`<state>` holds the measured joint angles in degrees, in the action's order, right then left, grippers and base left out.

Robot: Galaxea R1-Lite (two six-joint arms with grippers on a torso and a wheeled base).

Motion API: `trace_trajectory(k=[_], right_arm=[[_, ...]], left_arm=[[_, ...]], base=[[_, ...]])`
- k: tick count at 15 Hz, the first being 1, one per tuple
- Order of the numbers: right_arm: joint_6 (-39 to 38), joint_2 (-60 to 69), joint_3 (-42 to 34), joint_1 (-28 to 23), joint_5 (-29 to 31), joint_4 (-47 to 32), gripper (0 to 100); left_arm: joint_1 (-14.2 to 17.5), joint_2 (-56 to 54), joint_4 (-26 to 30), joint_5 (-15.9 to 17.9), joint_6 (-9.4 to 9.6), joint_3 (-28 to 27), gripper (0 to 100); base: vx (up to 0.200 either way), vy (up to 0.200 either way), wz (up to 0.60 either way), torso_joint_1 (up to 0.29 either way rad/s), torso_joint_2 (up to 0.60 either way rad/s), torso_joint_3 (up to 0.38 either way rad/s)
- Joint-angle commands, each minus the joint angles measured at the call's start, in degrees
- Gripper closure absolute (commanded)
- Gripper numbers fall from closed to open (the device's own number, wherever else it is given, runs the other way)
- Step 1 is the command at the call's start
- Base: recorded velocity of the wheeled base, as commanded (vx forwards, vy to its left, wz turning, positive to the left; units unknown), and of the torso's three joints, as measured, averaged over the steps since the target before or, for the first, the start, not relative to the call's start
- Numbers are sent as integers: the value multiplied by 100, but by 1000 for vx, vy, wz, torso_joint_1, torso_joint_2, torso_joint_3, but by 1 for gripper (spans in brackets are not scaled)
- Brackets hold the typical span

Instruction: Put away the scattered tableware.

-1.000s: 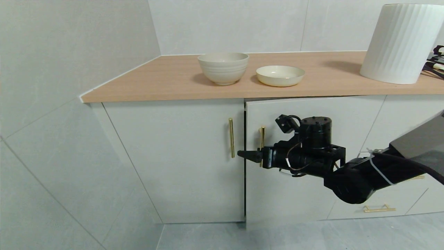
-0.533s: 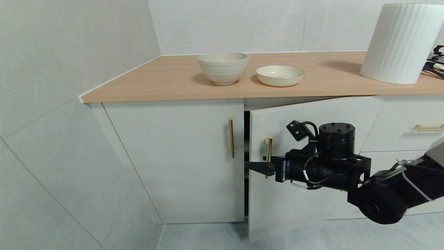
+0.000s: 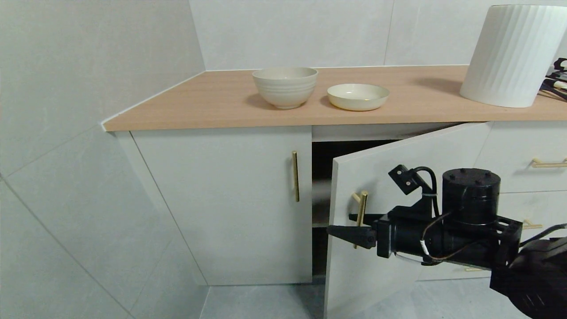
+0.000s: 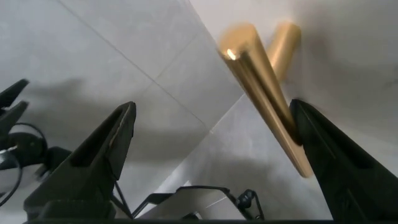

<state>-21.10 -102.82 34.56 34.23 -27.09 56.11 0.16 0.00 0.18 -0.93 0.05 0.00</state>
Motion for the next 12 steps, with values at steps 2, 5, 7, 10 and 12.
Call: trace_trajectory(k=[2,5,7,10,12], right_arm=[[-8,253,-415,31,11,418,0],[-8,227,-468,31,2,488,0],[-17,218,-520,40,2,488,0],[-17,218,-520,49,2,497,0],[-26,209,-529,49,2,497,0]], left_arm=[[2,0,-1,-4,-14,0,0],[2,0,-18,-22,21,0,0],[2,0,-53,242,-5,-158,0],[-16,158,702,1710,-251,-1222,0],[-16,949,1239,2536,-418,-1916,0]], base=[[0,0,0,0,0,0],[0,0,0,0,0,0],[0,0,0,0,0,0],[0,0,0,0,0,0],[0,0,0,0,0,0]])
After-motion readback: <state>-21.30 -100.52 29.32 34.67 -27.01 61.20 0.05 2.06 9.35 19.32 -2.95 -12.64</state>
